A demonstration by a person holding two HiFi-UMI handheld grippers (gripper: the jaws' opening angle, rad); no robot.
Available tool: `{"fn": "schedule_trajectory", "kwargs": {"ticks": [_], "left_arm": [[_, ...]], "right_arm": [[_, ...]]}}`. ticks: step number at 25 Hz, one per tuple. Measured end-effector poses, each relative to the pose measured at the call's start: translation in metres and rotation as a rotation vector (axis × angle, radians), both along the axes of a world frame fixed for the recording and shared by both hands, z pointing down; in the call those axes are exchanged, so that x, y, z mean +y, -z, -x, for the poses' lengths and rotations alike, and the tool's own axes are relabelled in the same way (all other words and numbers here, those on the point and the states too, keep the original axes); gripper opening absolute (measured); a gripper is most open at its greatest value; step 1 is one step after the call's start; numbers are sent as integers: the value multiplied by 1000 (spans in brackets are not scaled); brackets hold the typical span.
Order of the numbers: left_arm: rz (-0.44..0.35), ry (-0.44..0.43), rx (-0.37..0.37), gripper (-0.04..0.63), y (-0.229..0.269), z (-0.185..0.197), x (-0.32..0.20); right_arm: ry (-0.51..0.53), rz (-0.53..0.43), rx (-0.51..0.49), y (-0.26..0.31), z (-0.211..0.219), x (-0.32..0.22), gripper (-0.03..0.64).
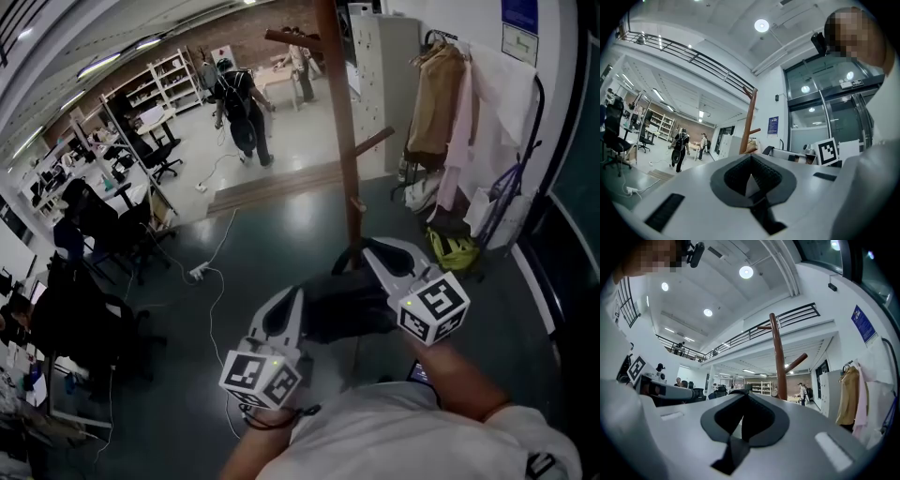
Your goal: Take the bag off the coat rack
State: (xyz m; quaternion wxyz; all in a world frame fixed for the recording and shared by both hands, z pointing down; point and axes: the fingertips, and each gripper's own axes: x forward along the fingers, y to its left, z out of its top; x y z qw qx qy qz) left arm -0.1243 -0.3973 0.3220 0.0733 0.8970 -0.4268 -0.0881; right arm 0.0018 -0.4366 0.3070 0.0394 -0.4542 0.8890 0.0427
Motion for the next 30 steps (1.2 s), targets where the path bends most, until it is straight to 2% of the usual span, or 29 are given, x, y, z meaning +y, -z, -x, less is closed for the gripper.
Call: {"fn": "schedule_trajectory", "kwargs": {"ticks": [12,20,23,30], "left_arm": [[9,-58,-22,6,-10,27,92],[8,-78,-24,6,-15,16,142],[22,-69,-9,6,-15,11,158],[1,-26,-33,6,-20,-22,207]], "right_arm": [[-102,45,-6,-19,18,102,25],[-114,67,-19,-33,12,170,25],[-95,64,-22,-35,9,192,25],[-51,58,-40,-37,-15,248,25]]}}
